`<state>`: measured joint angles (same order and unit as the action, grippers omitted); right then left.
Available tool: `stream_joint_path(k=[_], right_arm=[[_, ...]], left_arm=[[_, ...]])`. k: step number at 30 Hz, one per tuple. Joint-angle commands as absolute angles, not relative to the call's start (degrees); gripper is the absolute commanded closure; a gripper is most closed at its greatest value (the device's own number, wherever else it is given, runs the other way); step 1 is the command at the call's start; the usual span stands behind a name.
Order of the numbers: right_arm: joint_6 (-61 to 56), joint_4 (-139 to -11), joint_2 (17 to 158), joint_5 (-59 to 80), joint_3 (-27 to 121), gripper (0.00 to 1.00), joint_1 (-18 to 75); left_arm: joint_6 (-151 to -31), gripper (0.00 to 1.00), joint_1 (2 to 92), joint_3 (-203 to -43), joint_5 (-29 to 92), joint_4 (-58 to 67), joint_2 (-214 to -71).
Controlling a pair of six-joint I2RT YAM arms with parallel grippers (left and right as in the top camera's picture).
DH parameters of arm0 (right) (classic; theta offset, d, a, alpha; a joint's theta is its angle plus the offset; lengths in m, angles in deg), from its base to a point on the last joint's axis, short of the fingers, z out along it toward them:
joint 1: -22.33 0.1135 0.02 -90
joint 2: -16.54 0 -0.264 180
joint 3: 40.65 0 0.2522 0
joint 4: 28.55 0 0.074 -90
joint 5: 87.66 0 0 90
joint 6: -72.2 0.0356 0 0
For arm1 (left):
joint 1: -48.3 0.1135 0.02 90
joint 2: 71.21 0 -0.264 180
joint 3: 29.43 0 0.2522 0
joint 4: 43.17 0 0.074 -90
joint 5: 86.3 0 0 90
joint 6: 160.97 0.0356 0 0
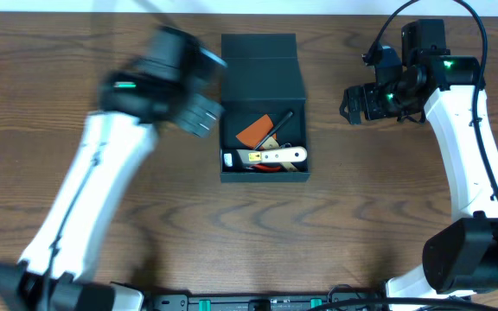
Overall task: Pack container
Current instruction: 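Move the left gripper over the yellow-black screwdriver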
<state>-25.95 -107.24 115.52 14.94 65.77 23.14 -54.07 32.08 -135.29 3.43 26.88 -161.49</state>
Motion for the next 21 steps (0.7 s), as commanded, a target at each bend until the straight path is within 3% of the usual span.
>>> stream_joint_path(k=[1,10,21], right_arm=[[-26.64,-107.26,115.87,14.77,65.84,0.01,22.73],[-26.64,-107.48,115.87,14.77,65.84,0.01,22.73],[-26.60,-107.46,115.87,14.77,65.84,0.01,22.73]], left_arm=[[-63.07,0.02,41.58,-135.79,5.62,28.81,-159.65],[-60.28,0.02,58.11,-133.06,7.15,29.94,-166.62],[-52.80,0.01,58.74,-123.99,7.19,23.63,-175.63]])
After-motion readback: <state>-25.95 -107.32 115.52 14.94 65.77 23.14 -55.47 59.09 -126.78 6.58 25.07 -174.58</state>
